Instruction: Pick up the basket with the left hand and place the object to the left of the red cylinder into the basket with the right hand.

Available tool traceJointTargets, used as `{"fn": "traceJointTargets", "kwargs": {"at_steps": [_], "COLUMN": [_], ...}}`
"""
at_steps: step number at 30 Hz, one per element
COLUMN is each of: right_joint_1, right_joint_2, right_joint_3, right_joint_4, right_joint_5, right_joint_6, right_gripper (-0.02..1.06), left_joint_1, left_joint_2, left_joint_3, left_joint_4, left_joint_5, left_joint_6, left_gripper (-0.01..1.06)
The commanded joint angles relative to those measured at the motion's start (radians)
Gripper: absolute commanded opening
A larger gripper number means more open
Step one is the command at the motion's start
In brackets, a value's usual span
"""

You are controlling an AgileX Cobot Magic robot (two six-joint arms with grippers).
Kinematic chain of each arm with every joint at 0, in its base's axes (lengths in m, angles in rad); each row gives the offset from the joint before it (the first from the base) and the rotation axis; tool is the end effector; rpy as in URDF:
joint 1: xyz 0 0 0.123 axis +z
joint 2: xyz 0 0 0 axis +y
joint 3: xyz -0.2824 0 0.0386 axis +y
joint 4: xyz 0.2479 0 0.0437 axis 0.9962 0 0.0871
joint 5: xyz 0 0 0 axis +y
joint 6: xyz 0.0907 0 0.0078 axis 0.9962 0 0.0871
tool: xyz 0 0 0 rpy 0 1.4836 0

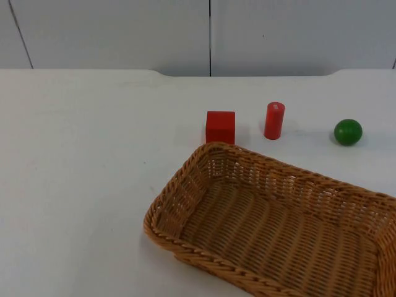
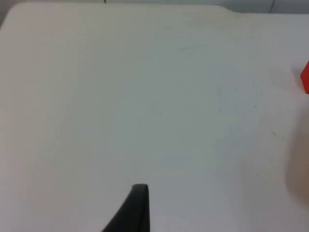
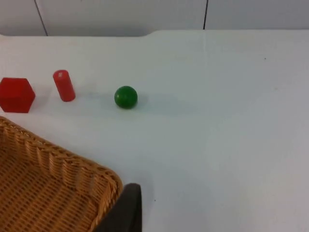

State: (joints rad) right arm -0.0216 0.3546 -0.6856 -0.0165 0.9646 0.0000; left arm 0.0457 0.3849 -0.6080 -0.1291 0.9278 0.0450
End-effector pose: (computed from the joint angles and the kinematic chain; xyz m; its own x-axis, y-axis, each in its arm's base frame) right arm 0.0465 -0.0022 0.3317 -0.5197 0.0018 -0.8543 0.0283 0.9995 -0.0151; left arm 0.0592 -0.0067 0.3100 -0.5761 -0.0589 -0.8153 0.0199 0.9961 -0.0860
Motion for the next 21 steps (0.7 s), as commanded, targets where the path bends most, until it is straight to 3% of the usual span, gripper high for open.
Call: {"fn": "traceJointTargets", "kwargs": {"at_steps": [1,14,21], "right_joint_1": [-0.004,-0.004,-0.004], "right_joint_2": [0.075,0.468,0.530], "right_joint_3": [-0.019,-0.032,-0.032], "right_joint_4": [0.001,0.000,0.000], "right_joint_5": [-0.030,-0.064,-0.064], "right_joint_6": [-0.016,-0.016,-0.016], "right_gripper": [1.05,1.05,1.05], "left_joint_1": [0.002,0.002,0.002], "left_joint_2": [0.070,0.540,0.613], "left_joint_3": [-0.018,-0.055,-0.055], "left_joint_4": [-0.020,-0.016,-0.018], "left_joint_5": [-0.035,-0.085,-0.117], "left_joint_6": [-0.010,0.007,0.013], "left_gripper": [1.05,1.05,1.05]}}
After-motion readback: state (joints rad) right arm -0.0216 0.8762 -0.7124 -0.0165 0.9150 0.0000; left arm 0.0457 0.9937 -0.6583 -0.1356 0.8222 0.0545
